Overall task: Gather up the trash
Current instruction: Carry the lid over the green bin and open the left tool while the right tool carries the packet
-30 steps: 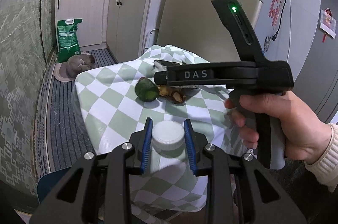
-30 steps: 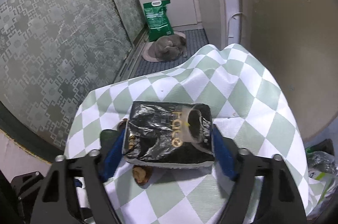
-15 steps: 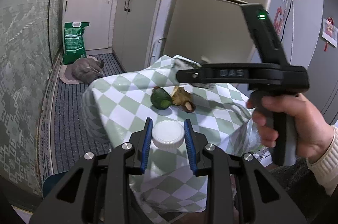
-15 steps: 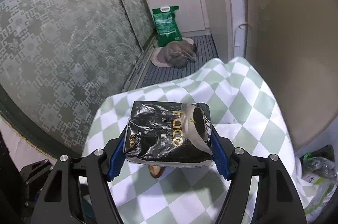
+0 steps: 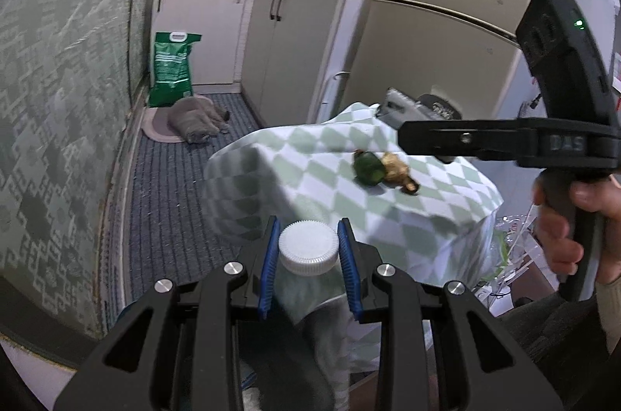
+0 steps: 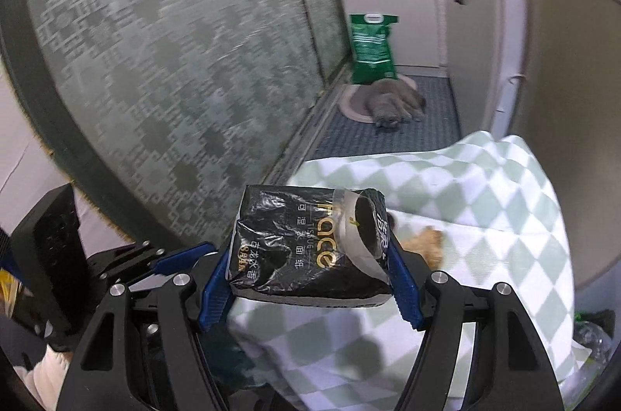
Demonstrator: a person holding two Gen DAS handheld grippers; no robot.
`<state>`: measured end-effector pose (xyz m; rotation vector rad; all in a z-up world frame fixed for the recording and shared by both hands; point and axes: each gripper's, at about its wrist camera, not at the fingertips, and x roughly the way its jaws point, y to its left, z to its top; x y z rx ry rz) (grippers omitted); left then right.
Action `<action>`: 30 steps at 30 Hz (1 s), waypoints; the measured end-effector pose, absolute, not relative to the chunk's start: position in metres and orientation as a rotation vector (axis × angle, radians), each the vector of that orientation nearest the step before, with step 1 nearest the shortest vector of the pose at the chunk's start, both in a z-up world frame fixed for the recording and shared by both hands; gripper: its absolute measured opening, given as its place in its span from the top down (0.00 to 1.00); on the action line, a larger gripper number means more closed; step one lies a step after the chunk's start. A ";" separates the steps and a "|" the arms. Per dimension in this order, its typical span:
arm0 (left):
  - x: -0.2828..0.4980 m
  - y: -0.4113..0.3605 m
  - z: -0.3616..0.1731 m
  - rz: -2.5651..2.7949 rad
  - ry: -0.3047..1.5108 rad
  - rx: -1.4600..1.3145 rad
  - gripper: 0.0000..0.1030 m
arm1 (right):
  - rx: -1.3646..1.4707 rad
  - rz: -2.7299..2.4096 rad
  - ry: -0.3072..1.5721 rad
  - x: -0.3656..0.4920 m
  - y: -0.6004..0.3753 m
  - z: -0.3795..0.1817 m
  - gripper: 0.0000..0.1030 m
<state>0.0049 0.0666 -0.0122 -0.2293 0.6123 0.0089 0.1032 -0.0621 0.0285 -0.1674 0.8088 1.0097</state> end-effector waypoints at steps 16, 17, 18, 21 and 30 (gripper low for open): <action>-0.021 0.101 -0.033 0.084 0.716 -0.246 0.69 | -0.266 1.144 0.869 0.069 -0.015 0.021 0.31; -0.022 0.102 -0.035 0.085 0.724 -0.247 0.69 | -0.271 1.149 0.873 0.068 -0.013 0.020 0.31; -0.023 0.103 -0.037 0.086 0.733 -0.249 0.69 | -0.273 1.152 0.875 0.067 -0.012 0.020 0.31; -0.026 0.108 -0.047 0.103 0.775 -0.251 0.69 | -0.277 1.169 0.883 0.065 -0.008 0.019 0.31; -0.034 0.117 -0.055 0.118 0.802 -0.259 0.65 | -0.322 1.238 0.906 0.044 0.017 0.013 0.30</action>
